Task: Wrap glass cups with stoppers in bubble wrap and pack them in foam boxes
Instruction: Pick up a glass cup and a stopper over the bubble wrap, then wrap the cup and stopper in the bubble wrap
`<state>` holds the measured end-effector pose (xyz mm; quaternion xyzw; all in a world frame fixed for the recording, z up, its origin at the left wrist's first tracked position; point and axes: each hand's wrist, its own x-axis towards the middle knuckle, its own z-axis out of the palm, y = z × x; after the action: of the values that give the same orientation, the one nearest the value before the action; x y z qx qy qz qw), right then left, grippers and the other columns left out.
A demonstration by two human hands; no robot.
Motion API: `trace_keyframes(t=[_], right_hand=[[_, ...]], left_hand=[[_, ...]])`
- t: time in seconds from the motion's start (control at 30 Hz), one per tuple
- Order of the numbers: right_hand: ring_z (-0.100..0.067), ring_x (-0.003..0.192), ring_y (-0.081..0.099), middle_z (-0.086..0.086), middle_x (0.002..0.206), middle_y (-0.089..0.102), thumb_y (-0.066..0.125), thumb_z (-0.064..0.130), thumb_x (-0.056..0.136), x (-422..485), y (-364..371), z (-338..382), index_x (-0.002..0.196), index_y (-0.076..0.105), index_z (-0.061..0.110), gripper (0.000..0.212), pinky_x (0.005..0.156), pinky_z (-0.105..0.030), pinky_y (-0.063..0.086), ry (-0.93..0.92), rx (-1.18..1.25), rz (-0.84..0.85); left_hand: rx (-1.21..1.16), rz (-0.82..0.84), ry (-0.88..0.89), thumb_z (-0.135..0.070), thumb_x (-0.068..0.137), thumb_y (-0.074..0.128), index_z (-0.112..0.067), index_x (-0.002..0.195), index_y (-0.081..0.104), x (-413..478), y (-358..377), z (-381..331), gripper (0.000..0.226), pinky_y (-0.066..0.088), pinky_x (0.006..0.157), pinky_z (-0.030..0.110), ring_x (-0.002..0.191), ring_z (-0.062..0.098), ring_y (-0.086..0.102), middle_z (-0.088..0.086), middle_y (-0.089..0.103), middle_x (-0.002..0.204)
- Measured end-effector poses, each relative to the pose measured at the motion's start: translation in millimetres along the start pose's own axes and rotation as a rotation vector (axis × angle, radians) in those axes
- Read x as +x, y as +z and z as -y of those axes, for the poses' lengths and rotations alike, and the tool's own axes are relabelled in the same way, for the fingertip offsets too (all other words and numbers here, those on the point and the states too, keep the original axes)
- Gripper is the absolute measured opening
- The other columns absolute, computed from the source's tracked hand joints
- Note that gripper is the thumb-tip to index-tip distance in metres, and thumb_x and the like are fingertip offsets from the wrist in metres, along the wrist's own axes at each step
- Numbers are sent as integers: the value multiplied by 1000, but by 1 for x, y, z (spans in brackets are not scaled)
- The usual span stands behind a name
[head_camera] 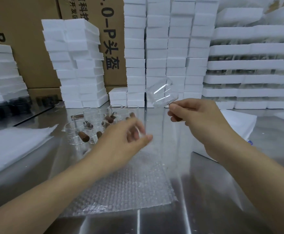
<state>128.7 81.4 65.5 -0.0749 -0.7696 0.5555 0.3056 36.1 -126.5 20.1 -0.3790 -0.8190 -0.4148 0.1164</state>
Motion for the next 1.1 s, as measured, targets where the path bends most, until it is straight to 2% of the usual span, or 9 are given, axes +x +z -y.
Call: trace_keyframes(t=[0.1, 0.23, 0.33, 0.43, 0.57, 0.77, 0.93, 1.0, 1.1], right_hand=[[-3, 83, 76, 7, 92, 81, 72, 31, 98, -2, -1, 4, 100, 79, 21, 13, 79, -23, 48, 94, 133, -26], [-4, 84, 76, 5, 96, 82, 72, 32, 98, -5, 0, 7, 104, 79, 18, 17, 83, -27, 49, 145, 190, -11], [-3, 77, 75, 4, 93, 82, 74, 32, 97, -6, -1, 8, 100, 79, 14, 19, 79, -25, 47, 157, 141, 22], [-2, 68, 71, 1, 89, 81, 75, 31, 95, -7, 0, 9, 89, 78, 12, 20, 70, -18, 46, 164, 61, 85], [0, 68, 69, 5, 85, 81, 77, 35, 92, -9, 1, 11, 89, 78, 14, 22, 75, -26, 45, 172, -54, 143], [2, 66, 69, 8, 83, 80, 77, 36, 91, -9, 0, 14, 90, 78, 13, 23, 76, -27, 42, 170, -82, 156], [-4, 67, 59, 10, 77, 77, 78, 32, 90, -12, 2, 12, 83, 81, 20, 14, 69, -27, 42, 107, -161, 221], [-12, 70, 57, 6, 75, 76, 81, 31, 89, -14, 4, 11, 82, 82, 26, 9, 70, -30, 43, 72, -181, 253], [-11, 72, 63, -4, 84, 80, 86, 27, 85, -15, 6, 10, 85, 83, 31, 5, 73, -25, 48, 56, -179, 286]], left_hand=[[405, 252, 23, -82, 86, 57, -34, 82, 58, -10, 6, 0, 49, 46, 63, 33, 72, 1, 59, -13, 65, 79], [442, 282, 29, -63, 98, 61, -35, 79, 56, -11, 7, -3, 34, 42, 61, 31, 70, 2, 58, -14, 64, 76], [374, 207, 29, -57, 102, 60, -36, 81, 61, -9, 5, -2, 29, 49, 63, 32, 70, 3, 60, -17, 66, 81], [229, 51, 18, -53, 103, 60, -37, 86, 64, -7, 2, -3, 24, 44, 61, 32, 70, 4, 60, -22, 67, 87], [-51, -139, -37, -42, 105, 62, -33, 88, 67, -1, -1, 0, 20, 40, 61, 26, 63, 3, 53, -22, 66, 85], [-359, -346, -102, -29, 109, 60, -27, 85, 67, 6, -4, -3, 24, 43, 66, 16, 73, 6, 53, -11, 63, 77], [-366, -423, 10, -35, 112, 56, -29, 93, 64, 3, -11, -11, 21, 41, 61, 20, 68, 10, 52, 1, 57, 82], [-246, -404, 90, -38, 110, 57, -34, 100, 66, 0, -11, -16, 14, 46, 68, 16, 88, 8, 64, -12, 62, 99], [-54, -364, 232, -34, 106, 62, -33, 109, 70, -6, -7, -20, 8, 48, 79, 15, 110, 11, 63, -19, 59, 116]])
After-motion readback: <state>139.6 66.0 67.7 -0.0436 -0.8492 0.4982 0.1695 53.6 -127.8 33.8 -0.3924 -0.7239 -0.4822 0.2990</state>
